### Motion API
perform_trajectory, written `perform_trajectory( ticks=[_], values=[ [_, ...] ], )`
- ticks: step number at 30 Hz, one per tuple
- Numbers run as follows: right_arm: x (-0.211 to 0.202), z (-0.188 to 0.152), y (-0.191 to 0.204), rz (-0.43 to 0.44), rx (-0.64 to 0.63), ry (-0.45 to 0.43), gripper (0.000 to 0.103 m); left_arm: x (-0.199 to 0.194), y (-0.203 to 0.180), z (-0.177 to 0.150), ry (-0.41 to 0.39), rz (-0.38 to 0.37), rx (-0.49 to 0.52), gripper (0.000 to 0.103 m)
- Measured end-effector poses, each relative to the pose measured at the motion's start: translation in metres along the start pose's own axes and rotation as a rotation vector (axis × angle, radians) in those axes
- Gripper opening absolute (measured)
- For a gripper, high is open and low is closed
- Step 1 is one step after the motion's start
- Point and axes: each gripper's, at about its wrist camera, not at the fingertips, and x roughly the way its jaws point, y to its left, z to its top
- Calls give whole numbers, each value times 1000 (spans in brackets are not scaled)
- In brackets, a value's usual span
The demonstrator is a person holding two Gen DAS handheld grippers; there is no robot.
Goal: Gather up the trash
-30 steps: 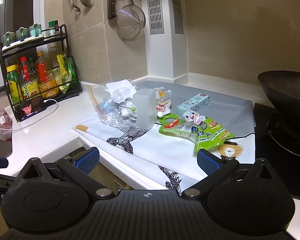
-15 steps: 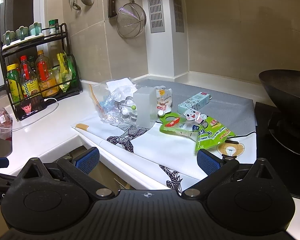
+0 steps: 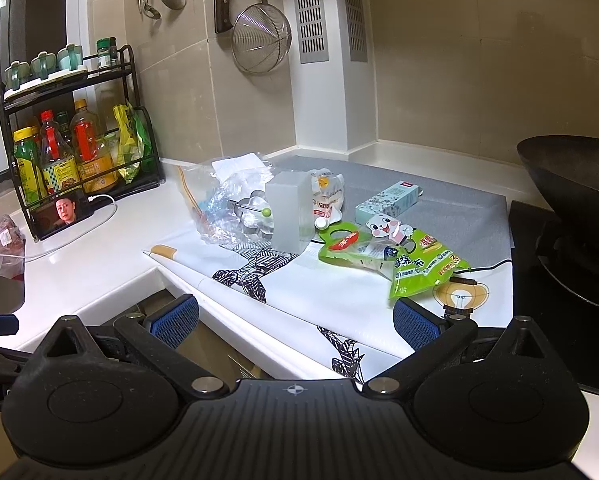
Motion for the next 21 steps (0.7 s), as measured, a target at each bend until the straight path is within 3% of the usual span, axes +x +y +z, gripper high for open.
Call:
perform_trajectory(
  ticks=[21],
  values=[
    [10,-2,-4,6,6,15,103,9,-4,1,23,13,17,103]
  ],
)
